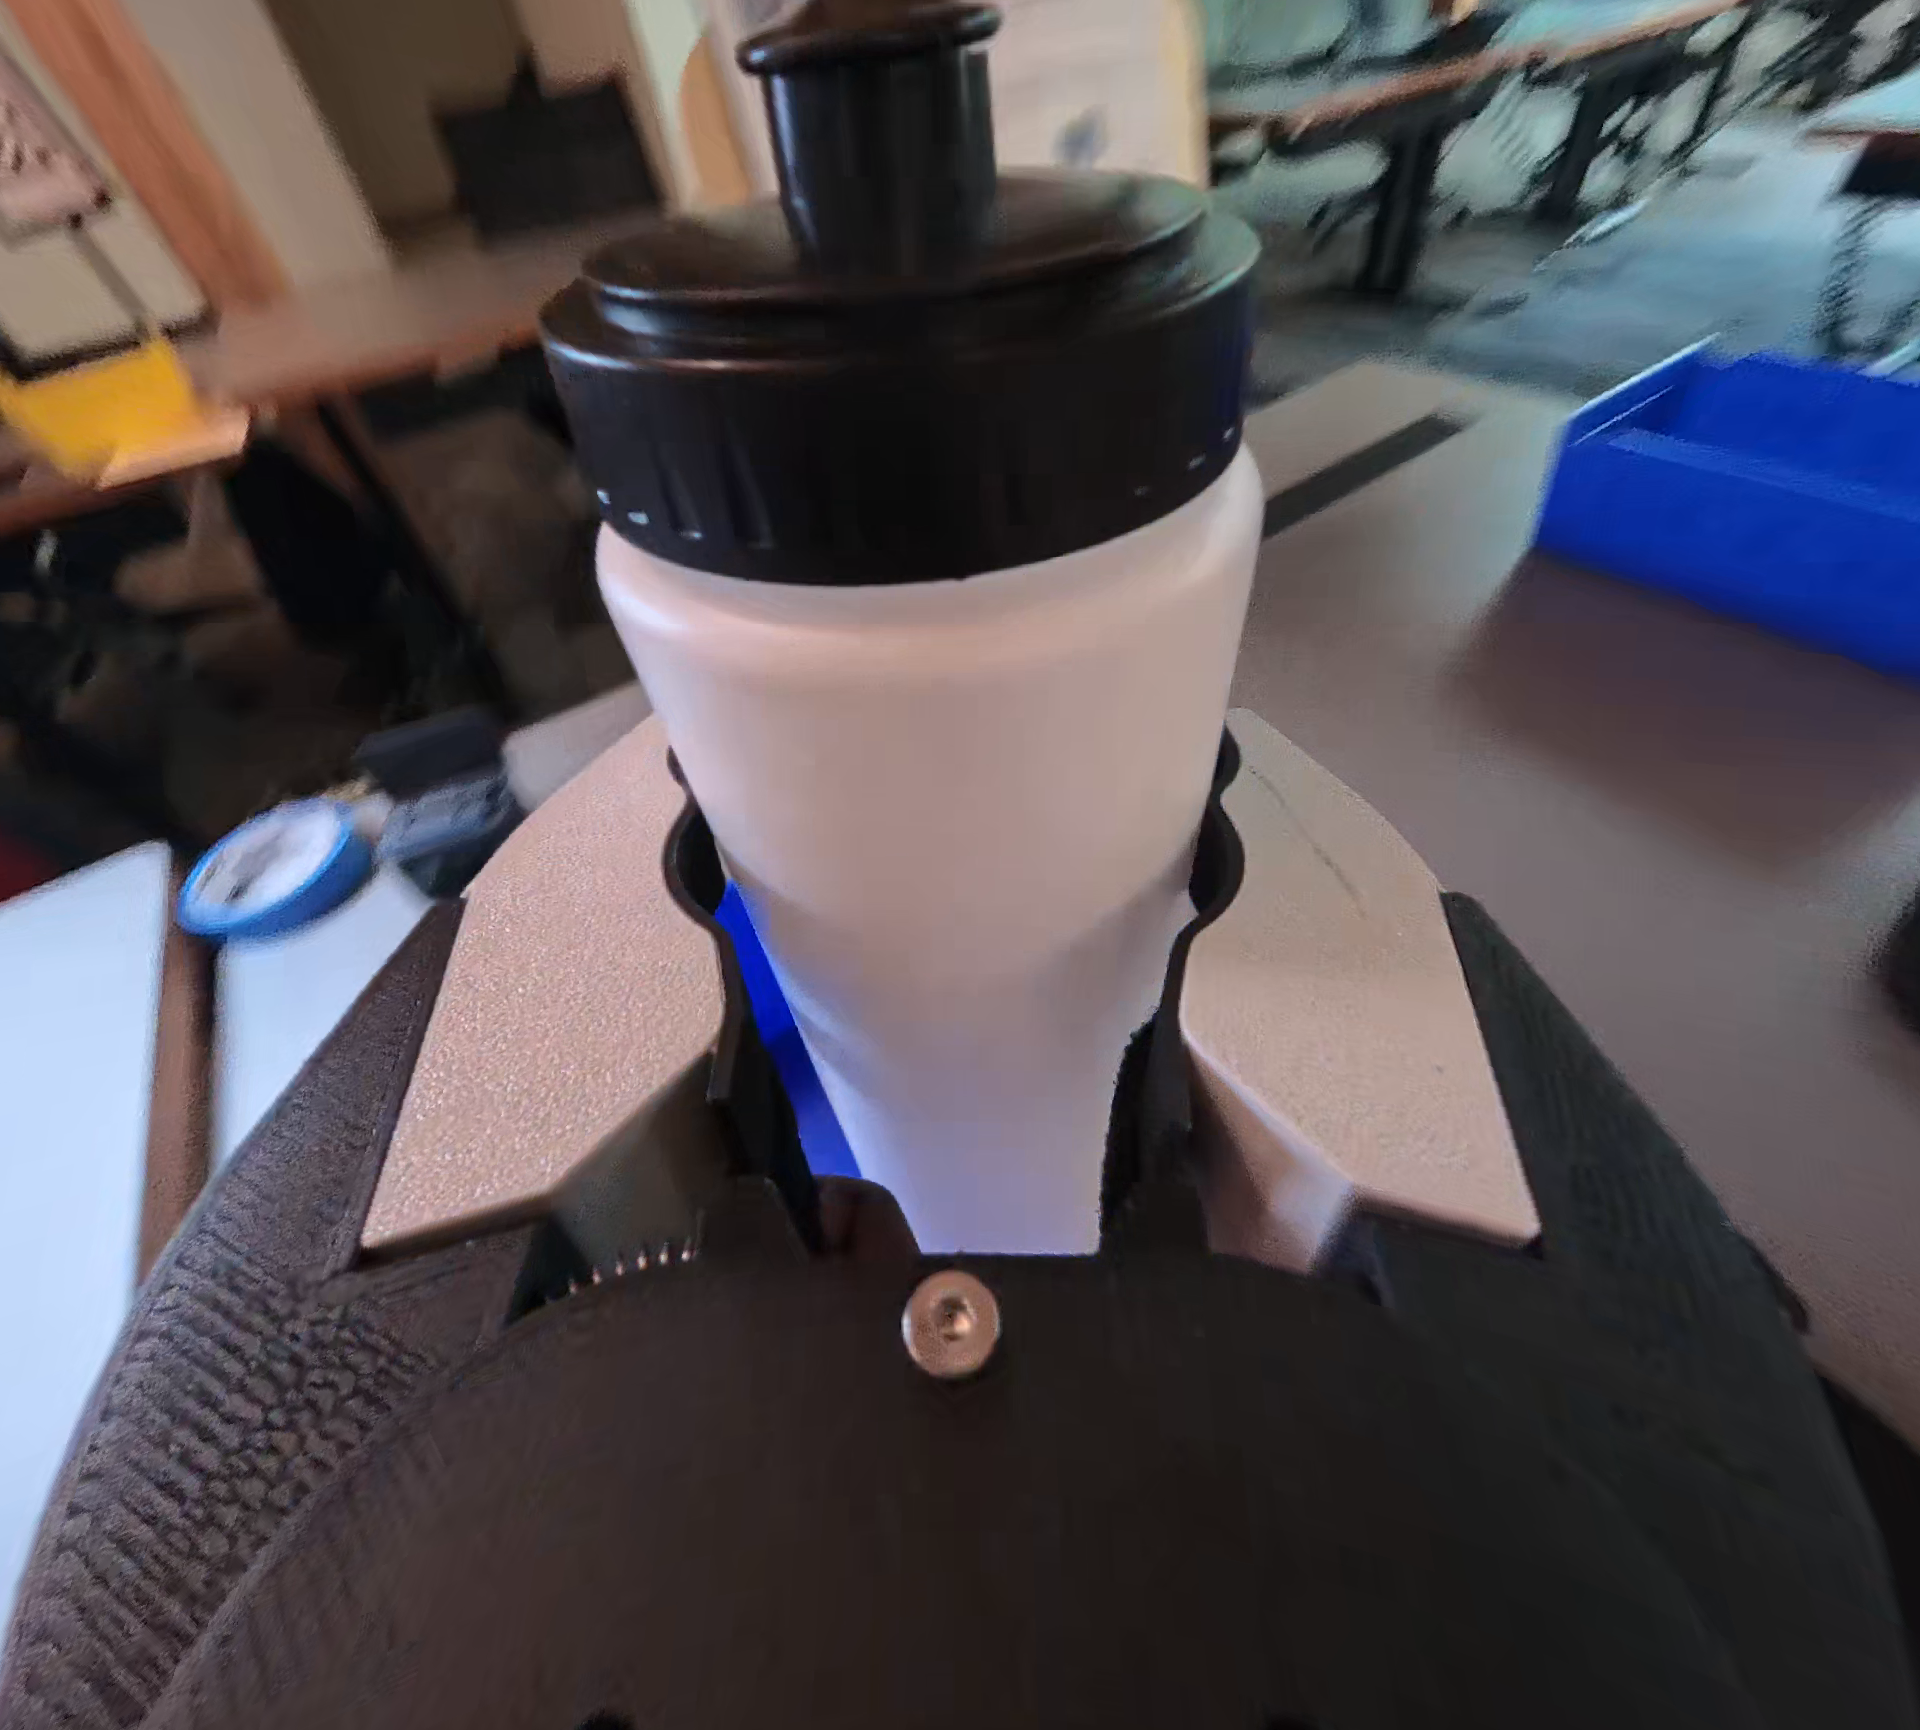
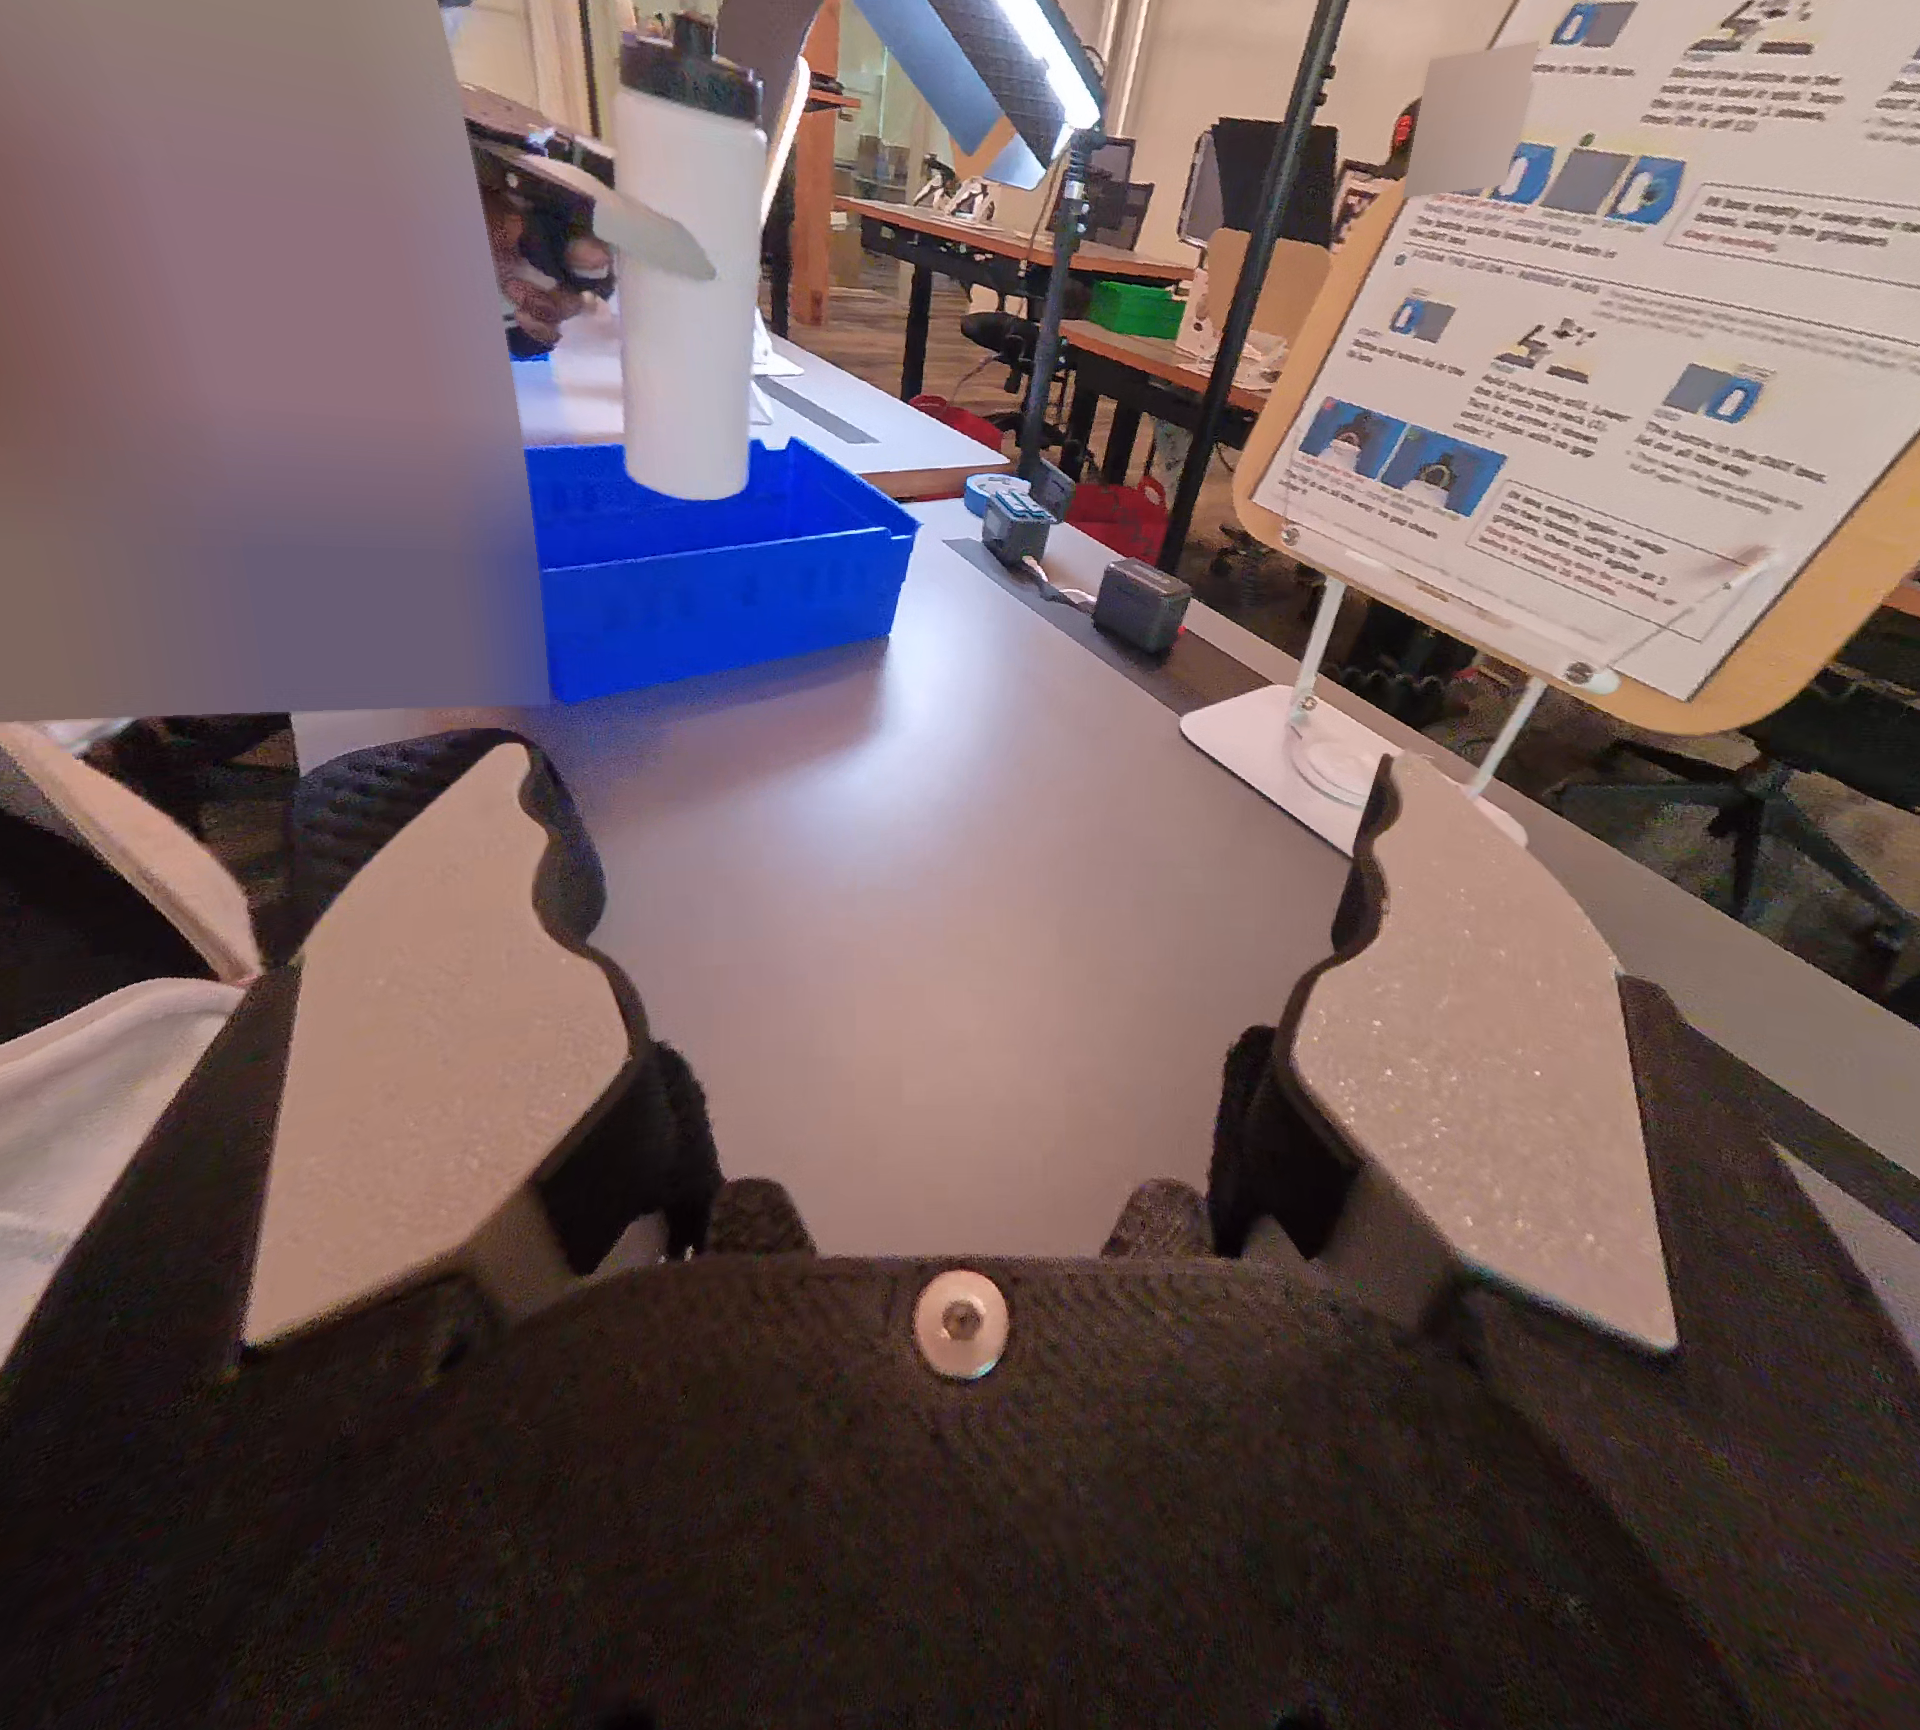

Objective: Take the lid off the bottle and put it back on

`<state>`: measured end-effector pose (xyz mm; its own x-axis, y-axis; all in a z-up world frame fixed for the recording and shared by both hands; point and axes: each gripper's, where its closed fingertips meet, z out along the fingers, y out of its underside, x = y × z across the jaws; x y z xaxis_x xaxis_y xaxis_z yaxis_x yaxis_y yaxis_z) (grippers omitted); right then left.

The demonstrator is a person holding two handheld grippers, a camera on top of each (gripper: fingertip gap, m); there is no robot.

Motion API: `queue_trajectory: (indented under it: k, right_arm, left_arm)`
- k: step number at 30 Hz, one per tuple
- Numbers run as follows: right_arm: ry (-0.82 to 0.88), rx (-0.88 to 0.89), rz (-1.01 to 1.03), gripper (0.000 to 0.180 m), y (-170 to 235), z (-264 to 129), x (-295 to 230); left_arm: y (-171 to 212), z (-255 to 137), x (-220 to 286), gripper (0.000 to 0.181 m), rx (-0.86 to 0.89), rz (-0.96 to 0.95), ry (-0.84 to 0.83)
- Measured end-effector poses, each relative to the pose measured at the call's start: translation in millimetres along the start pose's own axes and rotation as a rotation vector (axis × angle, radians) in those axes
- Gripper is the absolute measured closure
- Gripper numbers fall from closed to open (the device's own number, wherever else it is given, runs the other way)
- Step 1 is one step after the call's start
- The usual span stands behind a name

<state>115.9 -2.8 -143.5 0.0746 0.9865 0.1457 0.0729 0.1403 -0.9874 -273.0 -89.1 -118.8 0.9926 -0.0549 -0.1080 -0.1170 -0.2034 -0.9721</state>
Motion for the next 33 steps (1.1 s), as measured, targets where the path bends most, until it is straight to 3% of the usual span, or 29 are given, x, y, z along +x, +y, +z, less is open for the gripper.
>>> queue_trajectory:
  k: [5, 15, 23, 33]
  right_arm:
    - [-0.126, 0.03, 0.02, 0.05, -11.1, 21.8, -24.8]
    - [-0.284, -0.072, 0.008, 0.069, -12.5, 75.5, -52.8]
    - [-0.251, -0.121, 0.103, 0.075, 42.7, 112.3, -33.9]
    - [-0.38, -0.087, 0.026, 0.103, 44.3, 121.7, -56.1]
  left_arm:
    - [-34.2, 18.5, 105.7, 0.09, 0.25, 0.05, 0.184]
    - [54.3, 107.7, 283.2, 0.093, 0.203, 0.038, 0.463]
    - [82.8, 117.4, 304.5, 0.093, 0.186, 0.008, 0.541]
    - [85.8, 108.1, 310.3, 0.093, 0.242, 0.033, 0.61]
